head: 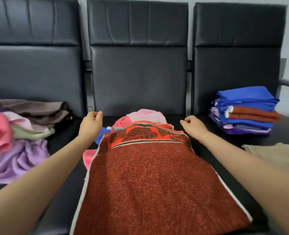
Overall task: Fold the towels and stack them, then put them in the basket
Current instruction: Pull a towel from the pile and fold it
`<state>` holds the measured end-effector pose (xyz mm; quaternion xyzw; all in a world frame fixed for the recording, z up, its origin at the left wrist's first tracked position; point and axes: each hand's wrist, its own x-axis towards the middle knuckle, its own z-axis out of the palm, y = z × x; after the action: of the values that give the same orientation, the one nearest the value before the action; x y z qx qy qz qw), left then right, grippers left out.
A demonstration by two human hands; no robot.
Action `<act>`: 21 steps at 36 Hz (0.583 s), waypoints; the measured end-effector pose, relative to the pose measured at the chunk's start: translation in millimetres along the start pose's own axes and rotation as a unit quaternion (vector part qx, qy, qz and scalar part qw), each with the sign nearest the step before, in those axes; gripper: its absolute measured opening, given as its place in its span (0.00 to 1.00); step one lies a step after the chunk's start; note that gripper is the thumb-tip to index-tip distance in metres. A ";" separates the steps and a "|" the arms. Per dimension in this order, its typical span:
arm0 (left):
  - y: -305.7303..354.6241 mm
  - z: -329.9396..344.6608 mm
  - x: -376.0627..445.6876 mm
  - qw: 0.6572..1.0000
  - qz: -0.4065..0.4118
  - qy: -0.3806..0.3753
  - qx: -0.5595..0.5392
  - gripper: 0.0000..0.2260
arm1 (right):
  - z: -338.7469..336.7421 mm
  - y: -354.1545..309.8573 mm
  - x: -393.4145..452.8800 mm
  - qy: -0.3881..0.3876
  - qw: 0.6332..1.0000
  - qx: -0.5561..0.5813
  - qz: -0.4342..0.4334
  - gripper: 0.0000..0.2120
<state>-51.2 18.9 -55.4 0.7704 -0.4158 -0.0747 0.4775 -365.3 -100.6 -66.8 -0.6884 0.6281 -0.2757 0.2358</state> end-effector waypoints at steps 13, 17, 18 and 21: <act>55.4 -19.6 -140.0 0.970 0.158 -0.185 0.003 0.07 | -44.8 -21.8 -140.2 -0.130 0.968 -0.007 -0.214 0.05; 51.4 -26.6 -175.5 0.945 0.223 -0.238 0.025 0.05 | -42.3 -3.3 -177.8 -0.142 0.950 -0.081 -0.266 0.04; 49.3 -28.5 -182.6 0.938 0.234 -0.253 0.031 0.04 | -43.4 2.0 -186.2 -0.146 0.945 -0.085 -0.279 0.04; 39.8 -32.5 -197.5 0.918 0.268 -0.287 0.047 0.05 | -48.6 16.3 -204.4 -0.175 0.927 -0.090 -0.319 0.06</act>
<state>-184.3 173.5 -62.0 0.5972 -0.7289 -0.1425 0.3031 -422.2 102.1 -59.0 -0.9082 0.3459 -0.1539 0.1782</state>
